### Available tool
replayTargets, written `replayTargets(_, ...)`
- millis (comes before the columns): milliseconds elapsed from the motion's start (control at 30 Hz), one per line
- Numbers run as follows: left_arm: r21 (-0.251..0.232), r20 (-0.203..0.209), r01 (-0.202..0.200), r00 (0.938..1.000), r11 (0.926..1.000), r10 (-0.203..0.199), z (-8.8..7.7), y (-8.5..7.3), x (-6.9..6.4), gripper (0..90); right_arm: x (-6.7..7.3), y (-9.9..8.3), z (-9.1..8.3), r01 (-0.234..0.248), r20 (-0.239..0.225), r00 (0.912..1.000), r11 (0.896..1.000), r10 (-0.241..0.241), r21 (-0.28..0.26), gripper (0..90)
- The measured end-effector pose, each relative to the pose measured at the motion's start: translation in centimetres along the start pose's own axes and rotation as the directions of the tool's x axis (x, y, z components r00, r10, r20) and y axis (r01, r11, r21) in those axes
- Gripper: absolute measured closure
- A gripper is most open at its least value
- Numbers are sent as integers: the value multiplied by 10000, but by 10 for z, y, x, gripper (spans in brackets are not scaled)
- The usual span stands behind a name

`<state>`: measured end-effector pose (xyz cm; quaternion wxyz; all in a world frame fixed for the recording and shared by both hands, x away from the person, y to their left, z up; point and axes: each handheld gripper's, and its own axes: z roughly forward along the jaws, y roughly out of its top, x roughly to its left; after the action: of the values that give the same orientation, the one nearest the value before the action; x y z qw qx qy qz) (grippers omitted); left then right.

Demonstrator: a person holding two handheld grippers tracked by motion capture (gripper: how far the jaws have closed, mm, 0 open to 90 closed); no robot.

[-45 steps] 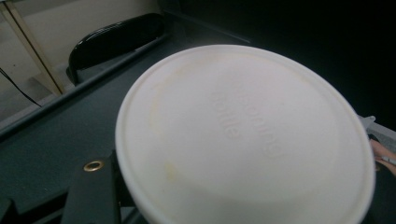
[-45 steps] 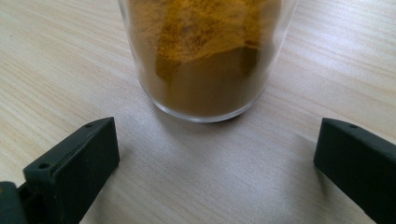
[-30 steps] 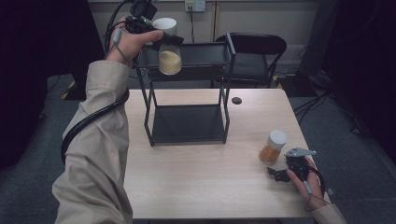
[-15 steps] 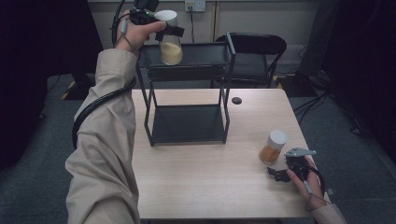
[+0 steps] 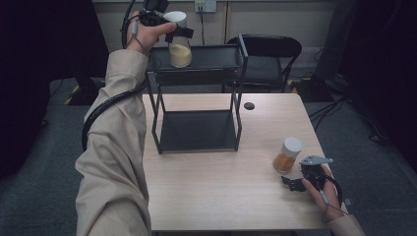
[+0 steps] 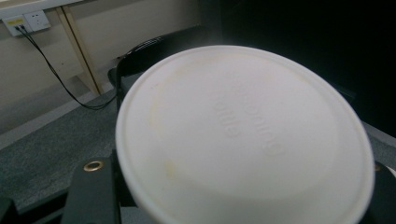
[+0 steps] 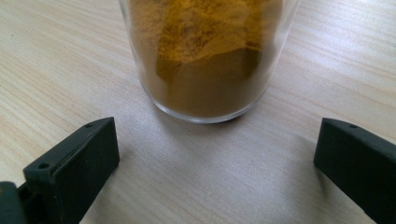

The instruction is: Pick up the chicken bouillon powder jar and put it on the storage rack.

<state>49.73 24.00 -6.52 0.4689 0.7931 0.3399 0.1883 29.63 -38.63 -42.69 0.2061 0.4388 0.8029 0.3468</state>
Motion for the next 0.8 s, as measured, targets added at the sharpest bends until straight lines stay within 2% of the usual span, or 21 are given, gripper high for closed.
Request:
replayTargets(267,-65,-195,7,9998,10000,-9,2,-2,-4,342,0,0,0,-10,-3,10000,10000,10,-4,0)
replayTargets(567,-222,-199,-90,9998,9997,85,3,-5,-3,341,0,0,0,-1,-4,10000,10000,1,-7,0)
replayTargets(800,-327,-210,104,9997,9994,-111,3,-9,-4,334,0,0,0,-11,-5,10000,10000,11,-3,0)
